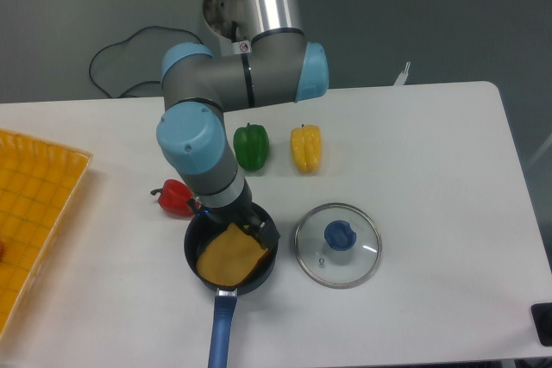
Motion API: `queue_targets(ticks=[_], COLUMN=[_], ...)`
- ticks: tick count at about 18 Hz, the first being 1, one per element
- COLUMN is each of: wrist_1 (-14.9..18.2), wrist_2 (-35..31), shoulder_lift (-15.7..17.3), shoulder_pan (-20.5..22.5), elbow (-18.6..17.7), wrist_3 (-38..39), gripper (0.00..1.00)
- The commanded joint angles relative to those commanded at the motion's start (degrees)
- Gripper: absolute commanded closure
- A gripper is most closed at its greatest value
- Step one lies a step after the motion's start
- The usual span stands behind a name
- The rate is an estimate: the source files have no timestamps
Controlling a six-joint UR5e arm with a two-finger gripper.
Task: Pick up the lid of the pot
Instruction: 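Lift the gripper out of the black saucepan and move toward the glass lid, then lower the gripper over the blue knob of the glass lid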
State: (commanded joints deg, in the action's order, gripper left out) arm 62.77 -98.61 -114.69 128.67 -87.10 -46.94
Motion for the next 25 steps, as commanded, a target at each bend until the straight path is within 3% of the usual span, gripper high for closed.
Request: queue_targets(ticks=[2,6,10,14,22,25], wrist_1=[-2.04,-0.9,2.52,2.62,1.3,0.86], wrist_2=[-0.35,0.52,0.53,0.0,0.09,1.58], shoulder_lift=[-0.62,0.52,0.53,0.35,-2.02,-2.29], shoulder_pan=[0.0,2.1,4.65,5.97,8.52,11.42], elbow=[-0.36,-0.36,-0.36,-0.27,-0.09,0.0], wrist_3=[0.09,-1.22,-11.91,-20.99,-26.54,-28.11], gripper=[0.0,0.0,0.0,0.0,0.0,0.0])
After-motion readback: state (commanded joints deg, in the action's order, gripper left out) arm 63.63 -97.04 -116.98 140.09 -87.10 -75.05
